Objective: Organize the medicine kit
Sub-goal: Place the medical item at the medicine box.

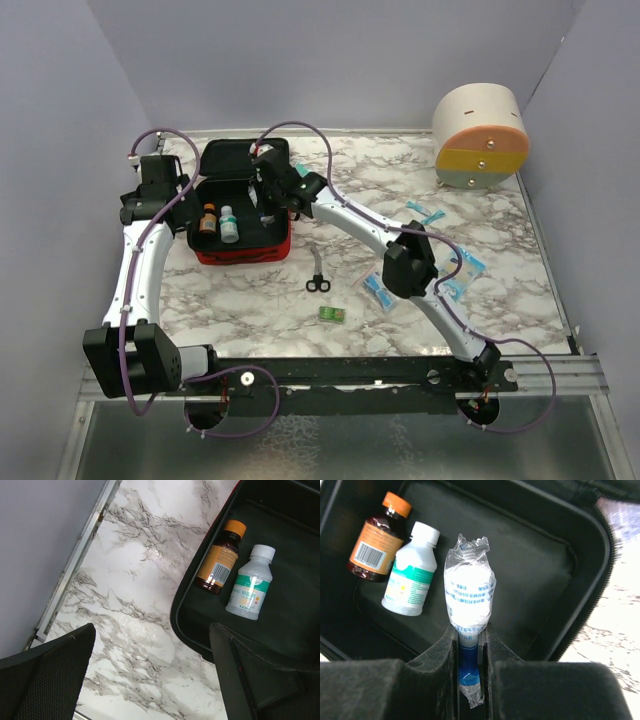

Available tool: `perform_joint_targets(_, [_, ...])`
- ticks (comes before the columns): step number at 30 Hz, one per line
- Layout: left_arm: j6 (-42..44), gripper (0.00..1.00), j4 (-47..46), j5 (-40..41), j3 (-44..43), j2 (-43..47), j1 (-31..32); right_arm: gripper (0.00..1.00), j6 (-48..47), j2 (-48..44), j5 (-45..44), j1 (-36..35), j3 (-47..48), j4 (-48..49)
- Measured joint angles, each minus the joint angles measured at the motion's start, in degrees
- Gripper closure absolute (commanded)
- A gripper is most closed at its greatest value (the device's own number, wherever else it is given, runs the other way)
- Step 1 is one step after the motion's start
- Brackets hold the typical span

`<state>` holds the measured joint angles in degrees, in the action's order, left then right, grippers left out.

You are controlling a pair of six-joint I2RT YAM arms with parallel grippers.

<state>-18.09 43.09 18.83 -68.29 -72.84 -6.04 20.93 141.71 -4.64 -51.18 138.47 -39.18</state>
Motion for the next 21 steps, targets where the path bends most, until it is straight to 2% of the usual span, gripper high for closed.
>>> perform_joint_targets(21, [-1.5, 0.01, 0.2, -1.9, 2.3, 2.2, 0.0, 0.99, 6.6, 7.2, 1.1, -1.3, -1.5, 10.6])
